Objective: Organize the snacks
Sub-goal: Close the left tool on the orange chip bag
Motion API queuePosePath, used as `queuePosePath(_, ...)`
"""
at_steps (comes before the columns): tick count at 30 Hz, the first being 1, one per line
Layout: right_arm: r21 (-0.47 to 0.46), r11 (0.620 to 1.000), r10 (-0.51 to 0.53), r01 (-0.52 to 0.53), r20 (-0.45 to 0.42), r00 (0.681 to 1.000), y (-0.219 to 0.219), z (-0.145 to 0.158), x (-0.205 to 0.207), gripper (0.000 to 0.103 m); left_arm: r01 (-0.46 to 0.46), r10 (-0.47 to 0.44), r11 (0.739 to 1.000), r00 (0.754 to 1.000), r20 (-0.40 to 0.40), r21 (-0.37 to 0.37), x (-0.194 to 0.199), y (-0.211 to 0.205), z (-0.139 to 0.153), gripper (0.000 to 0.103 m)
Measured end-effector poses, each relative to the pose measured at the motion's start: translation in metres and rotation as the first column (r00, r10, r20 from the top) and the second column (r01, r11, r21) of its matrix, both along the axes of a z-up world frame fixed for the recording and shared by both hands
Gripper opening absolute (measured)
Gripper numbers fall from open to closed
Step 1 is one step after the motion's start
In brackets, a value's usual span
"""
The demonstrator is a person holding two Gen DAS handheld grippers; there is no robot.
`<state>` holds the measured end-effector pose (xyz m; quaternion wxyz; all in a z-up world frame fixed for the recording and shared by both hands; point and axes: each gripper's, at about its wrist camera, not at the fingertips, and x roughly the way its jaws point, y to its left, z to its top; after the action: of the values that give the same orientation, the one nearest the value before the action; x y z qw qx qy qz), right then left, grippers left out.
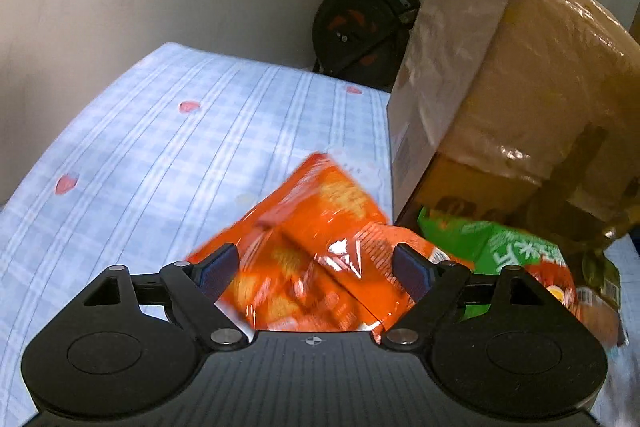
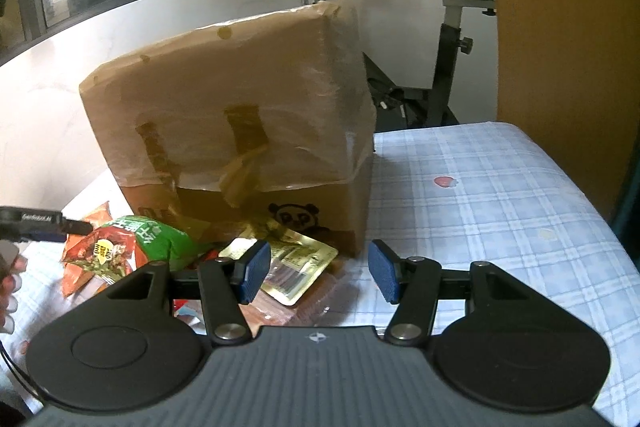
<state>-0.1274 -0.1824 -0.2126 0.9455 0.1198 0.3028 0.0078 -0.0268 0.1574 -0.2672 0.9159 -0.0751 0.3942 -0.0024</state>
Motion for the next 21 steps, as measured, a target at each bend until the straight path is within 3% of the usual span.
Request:
queuePosePath(10, -0.004, 1.000, 0.009, -0.009, 0.003, 1.000, 0.004, 0.002, -0.001, 0.058, -0.037, 0.036, 0.999, 0.999, -0.023, -0.015, -0.018, 0.034, 0.005, 0.088)
queuePosePath(17, 0.002, 1.000, 0.014, -0.014, 0.000, 1.000, 0.005, 0.002, 0.000, 0.058, -0.083, 0.089, 0.982, 0.996, 0.027, -0.169, -0.003, 0.036, 0.009, 0.089)
queuePosePath(21, -0.011, 1.000, 0.022, -0.022, 0.006, 1.000, 0.007, 0.004, 0.000, 0.058, -0.086, 0.089, 0.983, 0.996, 0.013, -0.162, 0.015, 0.023, -0.006, 0.091)
